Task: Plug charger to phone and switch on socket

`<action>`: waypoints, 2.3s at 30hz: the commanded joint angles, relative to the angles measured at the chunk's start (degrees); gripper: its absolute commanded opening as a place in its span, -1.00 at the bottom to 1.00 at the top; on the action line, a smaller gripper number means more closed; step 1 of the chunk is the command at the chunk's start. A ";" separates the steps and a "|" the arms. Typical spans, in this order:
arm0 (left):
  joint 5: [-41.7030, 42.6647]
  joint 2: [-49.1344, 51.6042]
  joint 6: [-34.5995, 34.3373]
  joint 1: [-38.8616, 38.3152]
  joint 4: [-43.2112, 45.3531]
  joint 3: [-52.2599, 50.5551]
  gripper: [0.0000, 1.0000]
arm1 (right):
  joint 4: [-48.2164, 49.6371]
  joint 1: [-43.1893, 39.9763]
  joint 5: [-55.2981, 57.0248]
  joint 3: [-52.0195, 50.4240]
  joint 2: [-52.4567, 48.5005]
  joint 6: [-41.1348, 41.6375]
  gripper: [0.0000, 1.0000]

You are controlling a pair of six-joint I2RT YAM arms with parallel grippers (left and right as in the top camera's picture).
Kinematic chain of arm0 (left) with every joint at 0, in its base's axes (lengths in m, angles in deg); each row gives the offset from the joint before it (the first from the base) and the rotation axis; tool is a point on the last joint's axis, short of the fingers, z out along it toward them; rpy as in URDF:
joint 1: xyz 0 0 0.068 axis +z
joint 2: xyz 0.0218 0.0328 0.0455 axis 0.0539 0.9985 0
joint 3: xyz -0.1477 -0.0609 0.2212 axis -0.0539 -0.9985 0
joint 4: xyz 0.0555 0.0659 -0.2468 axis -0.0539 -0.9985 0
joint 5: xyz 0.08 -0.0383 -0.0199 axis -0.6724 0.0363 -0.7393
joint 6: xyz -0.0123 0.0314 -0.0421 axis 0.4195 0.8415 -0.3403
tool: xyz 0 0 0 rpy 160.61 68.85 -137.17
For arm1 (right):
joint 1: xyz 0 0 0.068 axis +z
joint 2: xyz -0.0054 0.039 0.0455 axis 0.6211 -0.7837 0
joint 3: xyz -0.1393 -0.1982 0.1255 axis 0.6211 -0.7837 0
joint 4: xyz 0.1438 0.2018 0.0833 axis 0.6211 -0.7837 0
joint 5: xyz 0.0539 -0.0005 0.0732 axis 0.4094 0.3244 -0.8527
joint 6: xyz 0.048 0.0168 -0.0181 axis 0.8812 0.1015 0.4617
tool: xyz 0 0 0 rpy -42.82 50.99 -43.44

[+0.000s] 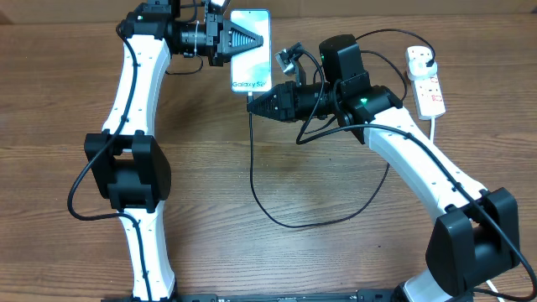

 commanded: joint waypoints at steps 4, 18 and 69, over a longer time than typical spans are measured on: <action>6.03 -1.03 -0.22 0.26 0.74 0.39 -0.91 | 0.81 -0.09 -1.09 -0.31 -0.31 0.20 -0.92; 6.01 -1.03 -0.46 0.35 1.01 0.39 -0.91 | 3.74 -1.79 -5.84 -0.31 -0.31 -0.11 -0.92; 3.56 -1.03 -10.45 -0.24 8.37 0.39 -0.92 | 4.07 -1.36 -5.57 -0.31 -0.31 -2.86 -0.92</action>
